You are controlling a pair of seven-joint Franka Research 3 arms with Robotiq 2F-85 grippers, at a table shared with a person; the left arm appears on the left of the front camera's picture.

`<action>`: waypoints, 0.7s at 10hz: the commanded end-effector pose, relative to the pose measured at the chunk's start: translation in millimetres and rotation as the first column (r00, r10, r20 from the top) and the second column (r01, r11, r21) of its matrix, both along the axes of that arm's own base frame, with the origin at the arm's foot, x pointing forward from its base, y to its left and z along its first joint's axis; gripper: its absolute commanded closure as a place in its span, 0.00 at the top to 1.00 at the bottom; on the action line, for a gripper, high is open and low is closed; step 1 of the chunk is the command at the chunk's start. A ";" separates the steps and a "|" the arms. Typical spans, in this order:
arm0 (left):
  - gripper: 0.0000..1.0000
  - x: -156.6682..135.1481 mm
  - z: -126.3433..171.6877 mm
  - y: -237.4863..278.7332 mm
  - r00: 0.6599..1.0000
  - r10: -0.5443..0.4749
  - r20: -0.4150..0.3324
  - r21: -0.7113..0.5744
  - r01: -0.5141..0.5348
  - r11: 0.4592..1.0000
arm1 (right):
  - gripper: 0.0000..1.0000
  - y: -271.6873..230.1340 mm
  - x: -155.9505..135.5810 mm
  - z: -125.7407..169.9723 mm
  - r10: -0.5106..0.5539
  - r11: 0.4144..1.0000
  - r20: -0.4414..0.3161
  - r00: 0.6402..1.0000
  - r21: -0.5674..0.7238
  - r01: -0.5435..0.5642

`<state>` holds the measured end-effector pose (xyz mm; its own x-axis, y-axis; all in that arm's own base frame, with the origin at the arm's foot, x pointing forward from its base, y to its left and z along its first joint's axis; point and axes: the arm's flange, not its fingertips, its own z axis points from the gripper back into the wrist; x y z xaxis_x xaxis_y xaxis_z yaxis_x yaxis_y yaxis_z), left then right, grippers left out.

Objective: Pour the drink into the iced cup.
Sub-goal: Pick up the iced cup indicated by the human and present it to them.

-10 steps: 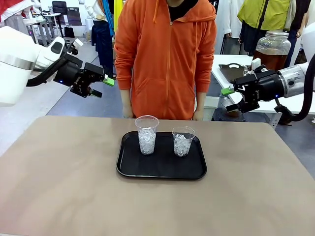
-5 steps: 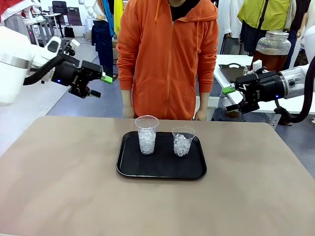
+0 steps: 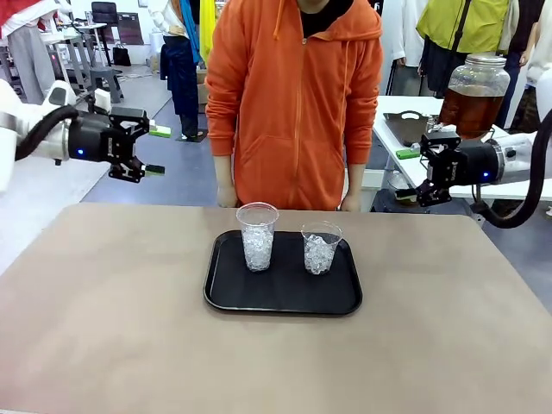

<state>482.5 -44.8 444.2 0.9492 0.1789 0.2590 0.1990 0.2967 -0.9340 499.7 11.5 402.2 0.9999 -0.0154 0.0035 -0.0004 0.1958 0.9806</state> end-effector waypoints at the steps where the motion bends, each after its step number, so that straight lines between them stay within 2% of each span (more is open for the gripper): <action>1: 1.00 9.5 -23.3 -7.4 1.000 -0.012 0.006 -0.053 0.012 0.999 | 1.00 -3.6 14.0 -12.1 -0.010 0.997 -0.035 0.999 0.075 0.012; 3: 1.00 17.2 -41.9 -11.4 0.999 -0.035 -0.037 -0.058 0.033 0.998 | 1.00 -6.5 20.9 -32.9 -0.038 0.995 -0.055 0.998 0.088 0.043; 4: 1.00 22.2 -49.6 -13.7 0.998 -0.057 -0.031 -0.065 0.055 0.996 | 1.00 -7.0 22.7 -39.7 -0.044 0.994 -0.060 0.997 0.096 0.050; 6: 1.00 31.9 -61.6 -14.8 0.988 -0.133 -0.075 -0.106 0.125 0.987 | 1.00 -7.2 25.3 -48.0 -0.054 0.994 -0.019 0.998 0.095 0.056; 7: 1.00 34.5 -64.3 -15.3 0.986 -0.139 -0.096 -0.110 0.129 0.986 | 1.00 -7.0 26.5 -49.3 -0.054 0.994 -0.015 0.998 0.089 0.055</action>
